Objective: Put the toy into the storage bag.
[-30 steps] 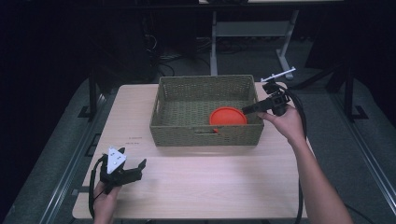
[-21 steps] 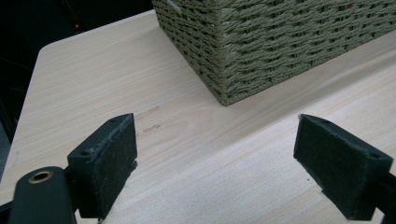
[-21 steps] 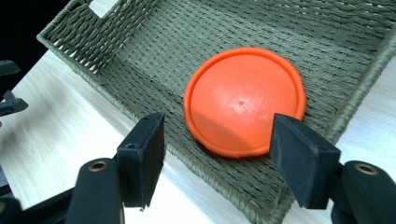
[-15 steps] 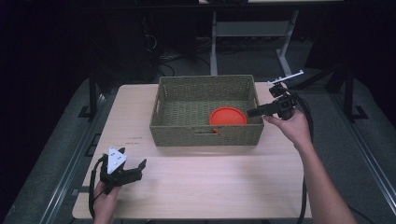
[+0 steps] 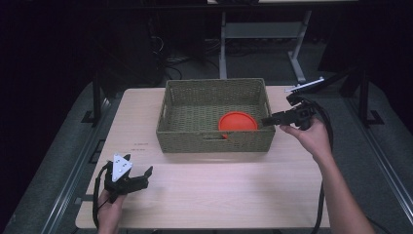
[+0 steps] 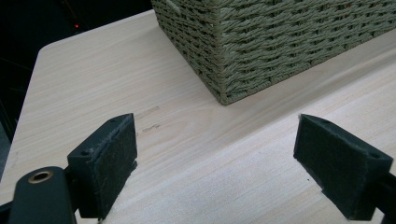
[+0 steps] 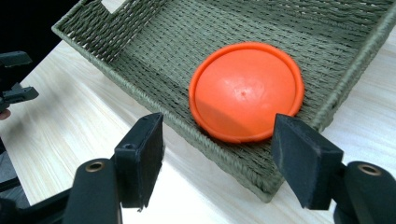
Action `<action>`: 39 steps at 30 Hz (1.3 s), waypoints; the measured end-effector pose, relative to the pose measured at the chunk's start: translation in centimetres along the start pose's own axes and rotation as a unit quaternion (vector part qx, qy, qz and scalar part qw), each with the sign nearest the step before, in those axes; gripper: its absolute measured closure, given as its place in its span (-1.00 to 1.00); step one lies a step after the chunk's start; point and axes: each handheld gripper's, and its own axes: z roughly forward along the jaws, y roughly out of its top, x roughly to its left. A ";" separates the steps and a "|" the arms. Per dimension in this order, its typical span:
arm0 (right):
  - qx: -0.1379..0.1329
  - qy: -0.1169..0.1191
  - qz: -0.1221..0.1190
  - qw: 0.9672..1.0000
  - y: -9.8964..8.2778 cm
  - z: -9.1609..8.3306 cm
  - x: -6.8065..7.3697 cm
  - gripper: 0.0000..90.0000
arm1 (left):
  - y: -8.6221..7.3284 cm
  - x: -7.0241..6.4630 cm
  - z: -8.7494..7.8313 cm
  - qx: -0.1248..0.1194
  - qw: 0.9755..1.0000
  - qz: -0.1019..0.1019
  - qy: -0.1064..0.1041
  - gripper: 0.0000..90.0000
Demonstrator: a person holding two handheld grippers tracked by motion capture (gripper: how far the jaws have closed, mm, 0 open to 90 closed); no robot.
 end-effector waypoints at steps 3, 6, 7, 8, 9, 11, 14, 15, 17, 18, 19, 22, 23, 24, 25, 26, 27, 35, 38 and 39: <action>-0.005 0.002 0.001 1.000 -0.7 -0.3 -0.2 -0.26 | 0.0 0.0 0.1 -0.002 1.000 -0.001 0.000 -0.71; -0.008 0.002 0.003 1.000 -1.1 -0.4 -0.3 -0.27 | 0.0 -0.1 0.0 -0.001 1.000 -0.001 0.000 -0.71; -0.008 0.004 0.002 1.000 -1.2 -0.5 -0.3 -0.27 | 0.0 -0.1 0.0 -0.001 1.000 0.000 0.000 -0.71; -0.009 0.003 0.000 1.000 -1.4 -0.5 -0.4 -0.28 | 0.0 -0.1 0.0 -0.001 1.000 -0.001 0.000 -0.72; -0.009 0.003 0.002 1.000 -1.5 -0.6 -0.4 -0.28 | 0.0 -0.1 0.0 0.000 1.000 -0.001 0.000 -0.72; -0.011 0.003 0.003 1.000 -1.9 -0.7 -0.5 -0.28 | 0.0 -0.1 0.0 -0.001 1.000 -0.001 0.001 -0.71; -0.012 0.003 0.004 1.000 -2.3 -0.9 -0.5 -0.28 | 0.0 -0.1 0.1 -0.001 1.000 -0.001 0.000 -0.71; -0.011 0.003 0.004 1.000 -2.4 -0.9 -0.6 -0.28 | 0.0 -0.1 0.1 -0.001 1.000 0.002 0.000 -0.71; -0.011 0.004 0.005 1.000 -2.8 -1.0 -0.6 -0.28 | 0.0 -0.2 0.1 -0.002 1.000 0.001 -0.001 -0.71; -0.011 0.003 0.005 1.000 -3.0 -1.1 -0.7 -0.28 | 0.0 -0.2 0.1 -0.002 1.000 0.001 -0.001 -0.72; -0.013 0.003 0.005 1.000 -3.1 -1.2 -0.7 -0.28 | 0.0 -0.2 0.1 -0.001 1.000 0.001 -0.001 -0.71; -0.015 0.002 0.006 1.000 -3.6 -1.5 -0.9 -0.30 | 0.0 -0.2 0.1 -0.001 1.000 0.001 0.000 -0.71; -0.016 0.004 0.007 1.000 -3.7 -1.5 -0.9 -0.31 | 0.0 -0.2 0.1 -0.001 1.000 0.000 0.000 -0.71; -0.019 0.009 0.009 1.000 -4.0 -1.6 -1.0 -0.31 | 0.0 -0.2 0.1 -0.001 1.000 0.001 0.000 -0.71; -0.019 0.010 0.009 1.000 -4.2 -1.7 -1.0 -0.32 | 0.0 -0.1 0.1 0.000 1.000 0.002 -0.001 -0.72; -0.019 0.010 0.007 1.000 -4.4 -1.7 -1.0 -0.32 | 0.0 -0.1 0.1 0.000 1.000 0.001 -0.001 -0.72; -0.018 0.009 0.007 1.000 -4.7 -1.8 -1.1 -0.32 | 0.0 -0.1 0.1 0.001 1.000 0.001 -0.001 -0.71; -0.022 0.006 0.018 1.000 -6.4 -2.1 -1.8 -0.34 | 0.0 -0.2 0.1 0.000 1.000 0.001 0.000 -0.71; -0.021 0.004 0.019 1.000 -7.0 -2.2 -2.0 -0.35 | 0.0 -0.2 0.1 0.000 1.000 0.001 0.000 -0.71; -0.020 0.003 0.018 1.000 -7.1 -2.2 -2.1 -0.36 | 0.0 -0.2 0.1 -0.001 1.000 0.003 0.000 -0.71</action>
